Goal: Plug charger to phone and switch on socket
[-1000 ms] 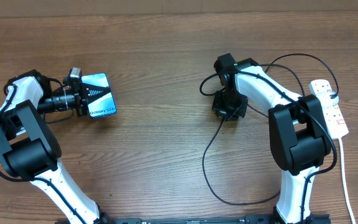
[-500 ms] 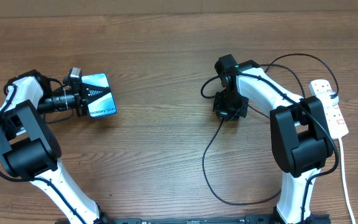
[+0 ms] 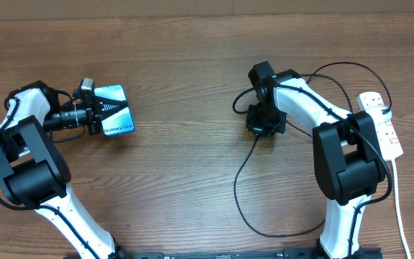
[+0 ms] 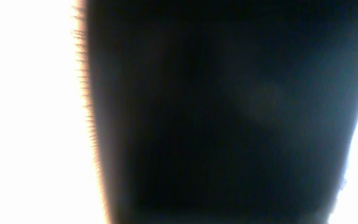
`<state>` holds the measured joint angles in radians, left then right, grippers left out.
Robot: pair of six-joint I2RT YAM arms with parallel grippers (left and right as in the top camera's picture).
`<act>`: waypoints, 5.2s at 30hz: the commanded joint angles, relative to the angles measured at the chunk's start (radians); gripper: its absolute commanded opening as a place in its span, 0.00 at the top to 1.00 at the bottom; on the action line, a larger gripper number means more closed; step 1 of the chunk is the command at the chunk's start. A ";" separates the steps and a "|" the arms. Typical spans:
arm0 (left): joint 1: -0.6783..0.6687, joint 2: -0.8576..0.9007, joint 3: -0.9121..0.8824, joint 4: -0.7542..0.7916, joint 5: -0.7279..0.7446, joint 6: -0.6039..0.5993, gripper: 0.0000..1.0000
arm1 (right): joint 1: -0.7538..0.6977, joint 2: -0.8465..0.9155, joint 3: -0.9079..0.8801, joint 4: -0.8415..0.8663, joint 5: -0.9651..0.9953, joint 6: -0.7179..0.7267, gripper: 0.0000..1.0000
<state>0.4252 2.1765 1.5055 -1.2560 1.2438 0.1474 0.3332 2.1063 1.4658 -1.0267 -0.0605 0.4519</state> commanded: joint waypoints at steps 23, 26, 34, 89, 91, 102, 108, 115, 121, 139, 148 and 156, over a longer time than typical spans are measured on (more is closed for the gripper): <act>-0.010 -0.039 0.003 -0.367 0.314 0.574 0.96 | -0.003 -0.221 -0.032 0.036 -0.780 -0.487 0.96; -0.031 -0.042 0.002 -0.436 0.338 0.639 0.96 | 0.007 -0.316 -0.032 -0.002 -0.880 -0.563 0.96; -0.191 -0.058 0.003 -0.435 0.338 0.611 0.96 | 0.076 -0.357 -0.047 -0.051 -1.068 -0.644 0.96; -0.256 -0.133 0.002 -0.436 0.337 0.513 0.95 | 0.327 -0.343 -0.047 0.331 -1.041 -0.103 0.96; -0.256 -0.179 0.002 -0.435 0.337 0.514 0.96 | 0.327 -0.356 -0.047 0.262 -1.041 -0.158 0.96; -0.256 -0.280 0.002 -0.423 0.336 0.510 0.95 | 0.335 -0.364 -0.047 0.393 -1.165 -0.164 0.96; -0.256 -0.280 0.002 -0.422 0.336 0.500 0.96 | 0.335 -0.364 -0.047 0.457 -1.164 -0.083 0.96; -0.255 -0.280 0.002 -0.423 0.337 0.472 0.96 | 0.347 -0.364 -0.047 0.551 -1.035 0.052 0.96; -0.255 -0.280 0.002 -0.418 0.336 0.454 0.95 | 0.356 -0.364 -0.047 0.583 -0.994 0.087 0.96; -0.215 -0.280 0.002 -0.412 0.337 0.453 0.96 | 0.361 -0.364 -0.047 0.662 -0.946 0.178 0.96; -0.188 -0.280 0.002 -0.412 0.337 0.450 0.95 | 0.401 -0.363 -0.047 0.665 -0.873 0.204 0.96; -0.188 -0.280 0.002 -0.412 0.337 0.449 0.96 | 0.401 -0.363 -0.047 0.683 -0.871 0.216 0.96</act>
<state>0.2363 1.9221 1.5028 -1.6638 1.5532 0.6006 0.7338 1.7699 1.4132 -0.3660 -0.9604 0.6525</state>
